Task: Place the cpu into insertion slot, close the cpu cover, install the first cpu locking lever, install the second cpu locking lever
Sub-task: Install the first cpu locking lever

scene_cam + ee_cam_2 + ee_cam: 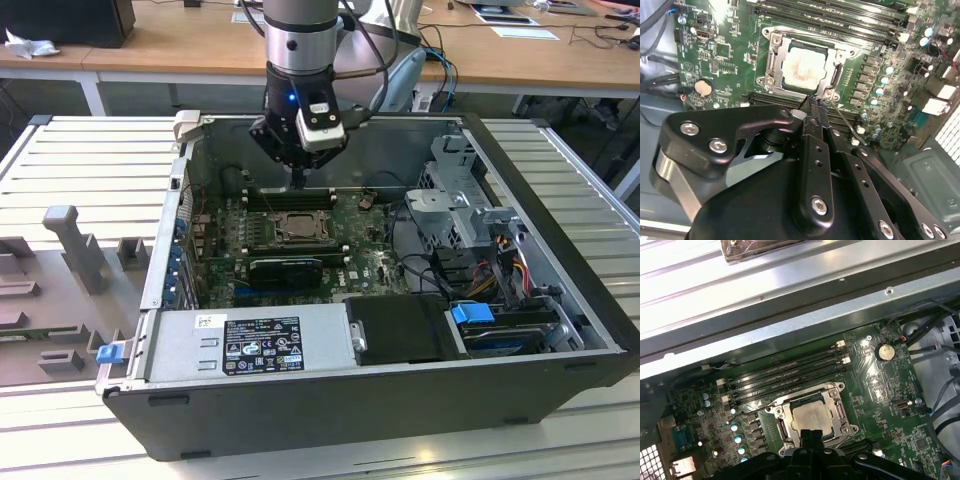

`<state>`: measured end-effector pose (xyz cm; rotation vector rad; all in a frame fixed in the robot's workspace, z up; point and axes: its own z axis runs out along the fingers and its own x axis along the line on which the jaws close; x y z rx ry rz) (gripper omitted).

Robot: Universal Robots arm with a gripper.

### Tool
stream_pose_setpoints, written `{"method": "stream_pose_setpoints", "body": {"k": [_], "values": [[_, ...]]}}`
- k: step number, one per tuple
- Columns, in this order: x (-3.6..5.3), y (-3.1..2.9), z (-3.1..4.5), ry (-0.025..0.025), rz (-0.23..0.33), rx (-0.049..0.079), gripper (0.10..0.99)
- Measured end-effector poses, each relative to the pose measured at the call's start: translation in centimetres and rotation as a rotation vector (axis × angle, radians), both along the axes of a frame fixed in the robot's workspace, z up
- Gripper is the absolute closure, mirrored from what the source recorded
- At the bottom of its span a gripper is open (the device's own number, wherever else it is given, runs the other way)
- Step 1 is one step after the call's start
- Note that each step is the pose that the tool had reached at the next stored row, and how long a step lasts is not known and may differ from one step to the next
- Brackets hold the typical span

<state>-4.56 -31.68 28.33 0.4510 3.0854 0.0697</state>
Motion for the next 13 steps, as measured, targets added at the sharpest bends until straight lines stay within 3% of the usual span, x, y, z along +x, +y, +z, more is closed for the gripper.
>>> {"method": "stream_pose_setpoints", "body": {"k": [7,11,13], "values": [[0.00,0.00,0.00,0.0000,0.130,0.000,0.980],[-0.01,0.02,0.00,0.0000,0.235,0.000,0.980],[0.00,0.04,-0.01,-0.0001,0.257,0.000,0.980]]}}
